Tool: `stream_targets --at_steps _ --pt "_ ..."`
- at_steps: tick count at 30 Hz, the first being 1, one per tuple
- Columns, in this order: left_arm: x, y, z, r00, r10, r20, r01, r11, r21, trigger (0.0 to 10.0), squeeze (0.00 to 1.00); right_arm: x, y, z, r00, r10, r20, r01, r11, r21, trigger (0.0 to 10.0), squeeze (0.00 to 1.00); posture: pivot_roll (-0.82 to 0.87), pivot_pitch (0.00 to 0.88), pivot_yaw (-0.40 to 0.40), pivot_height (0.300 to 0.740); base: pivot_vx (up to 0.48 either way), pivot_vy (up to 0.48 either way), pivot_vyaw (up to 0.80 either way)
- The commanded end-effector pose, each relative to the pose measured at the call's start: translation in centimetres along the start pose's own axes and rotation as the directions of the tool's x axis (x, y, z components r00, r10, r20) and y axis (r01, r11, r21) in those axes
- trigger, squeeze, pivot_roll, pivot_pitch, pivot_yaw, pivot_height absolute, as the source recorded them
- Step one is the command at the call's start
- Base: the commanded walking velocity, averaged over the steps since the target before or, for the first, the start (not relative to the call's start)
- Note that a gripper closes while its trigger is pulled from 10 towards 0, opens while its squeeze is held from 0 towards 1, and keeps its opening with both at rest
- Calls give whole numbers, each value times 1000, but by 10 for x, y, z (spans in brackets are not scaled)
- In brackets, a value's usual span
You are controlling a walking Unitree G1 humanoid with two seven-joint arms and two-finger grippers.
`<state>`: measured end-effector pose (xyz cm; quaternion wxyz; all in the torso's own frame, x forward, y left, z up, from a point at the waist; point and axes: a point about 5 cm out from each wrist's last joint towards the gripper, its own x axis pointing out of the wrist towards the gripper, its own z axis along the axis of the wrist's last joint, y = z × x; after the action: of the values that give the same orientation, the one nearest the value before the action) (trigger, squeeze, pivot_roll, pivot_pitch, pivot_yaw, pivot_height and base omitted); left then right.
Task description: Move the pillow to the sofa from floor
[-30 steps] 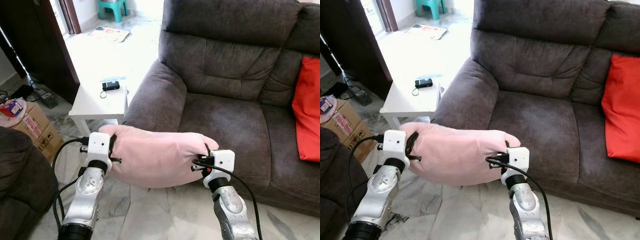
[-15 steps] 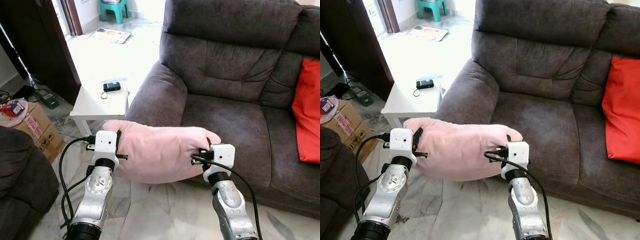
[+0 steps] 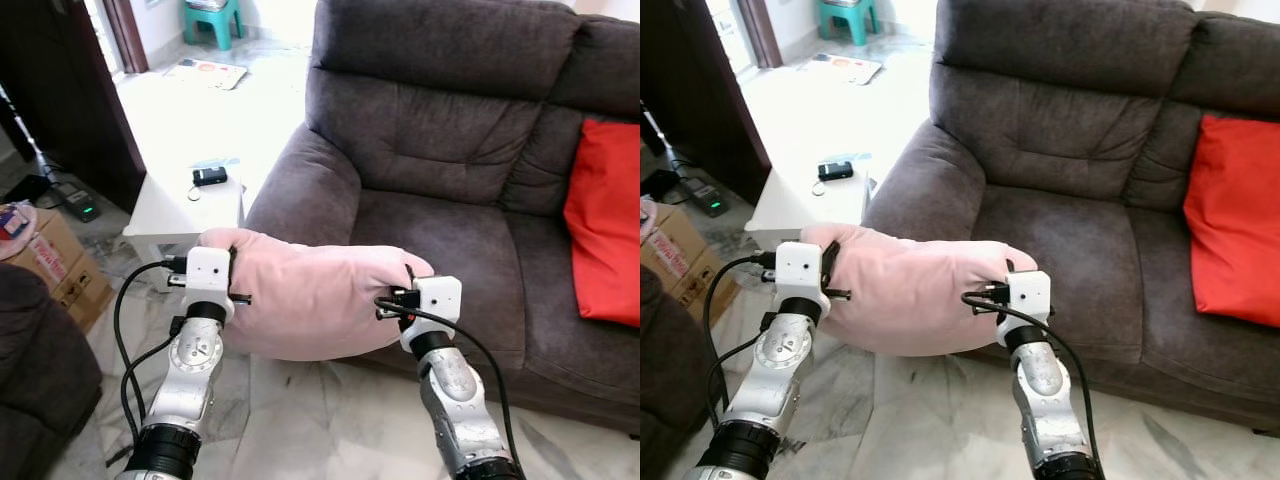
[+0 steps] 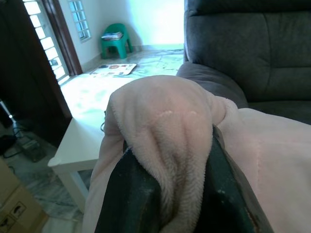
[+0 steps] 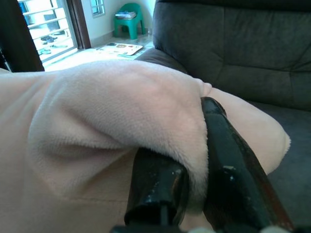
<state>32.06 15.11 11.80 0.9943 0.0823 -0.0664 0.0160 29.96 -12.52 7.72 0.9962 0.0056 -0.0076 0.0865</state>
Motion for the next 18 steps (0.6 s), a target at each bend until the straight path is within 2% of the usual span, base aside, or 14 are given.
stream_targets --at_steps 1,12,18 --pt "2 -9 5 999 -42 35 42 999 11 10000 0 9 9 18 995 45 84 -43 999 -23 10000 0 10 0 -74 740 0 0 -800" --pt "5 -14 6 998 -56 35 56 998 2 10000 0 10 10 16 996 33 80 -30 999 -36 10000 0 3 0 -50 740 0 0 -800" --pt "6 -11 7 998 -57 41 57 998 -1 10000 0 11 12 14 997 21 76 -18 999 -34 10000 0 9 0 -26 740 0 0 -800"
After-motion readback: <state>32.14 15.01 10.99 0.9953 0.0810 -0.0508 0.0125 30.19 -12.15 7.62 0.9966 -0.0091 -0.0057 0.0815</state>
